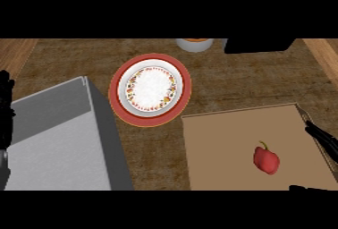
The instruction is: Pick the bell pepper from the tray and place it in the plate
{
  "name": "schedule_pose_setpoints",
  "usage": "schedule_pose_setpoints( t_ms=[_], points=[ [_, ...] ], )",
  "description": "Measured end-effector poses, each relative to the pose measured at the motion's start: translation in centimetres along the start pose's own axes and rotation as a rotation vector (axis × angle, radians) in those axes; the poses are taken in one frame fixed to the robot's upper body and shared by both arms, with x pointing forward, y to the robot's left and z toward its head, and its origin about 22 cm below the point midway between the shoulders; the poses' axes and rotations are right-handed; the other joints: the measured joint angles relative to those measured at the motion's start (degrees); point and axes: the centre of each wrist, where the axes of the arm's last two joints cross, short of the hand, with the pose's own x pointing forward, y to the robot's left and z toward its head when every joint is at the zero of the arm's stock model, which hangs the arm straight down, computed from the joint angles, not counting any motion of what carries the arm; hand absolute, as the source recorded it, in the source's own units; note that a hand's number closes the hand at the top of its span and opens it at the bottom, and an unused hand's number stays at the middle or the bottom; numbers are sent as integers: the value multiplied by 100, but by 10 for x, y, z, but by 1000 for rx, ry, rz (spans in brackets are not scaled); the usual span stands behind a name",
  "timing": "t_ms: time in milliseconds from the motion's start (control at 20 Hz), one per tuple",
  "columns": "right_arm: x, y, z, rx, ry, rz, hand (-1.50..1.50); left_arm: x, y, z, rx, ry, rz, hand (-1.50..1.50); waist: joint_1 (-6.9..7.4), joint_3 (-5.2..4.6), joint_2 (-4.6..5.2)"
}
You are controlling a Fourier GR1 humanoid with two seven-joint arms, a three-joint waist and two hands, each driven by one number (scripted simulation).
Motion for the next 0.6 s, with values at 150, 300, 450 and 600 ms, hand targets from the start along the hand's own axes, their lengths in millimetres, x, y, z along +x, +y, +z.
schedule_pose_setpoints(
  t_ms=[150,300,450,600],
  points=[
    [0,-3,6,100,59,70,-150,2,-5,1,-12,-8,6,0,53,-8,12],
    [2,-5,8,198,119,111,-150,4,-12,2,-32,-17,9,0,110,-13,19],
    [6,-5,6,268,174,141,-150,6,-18,3,-50,-22,2,0,171,-16,26],
    [12,-3,1,311,210,163,-150,6,-23,2,-57,-25,-11,0,201,-13,31]
  ],
)
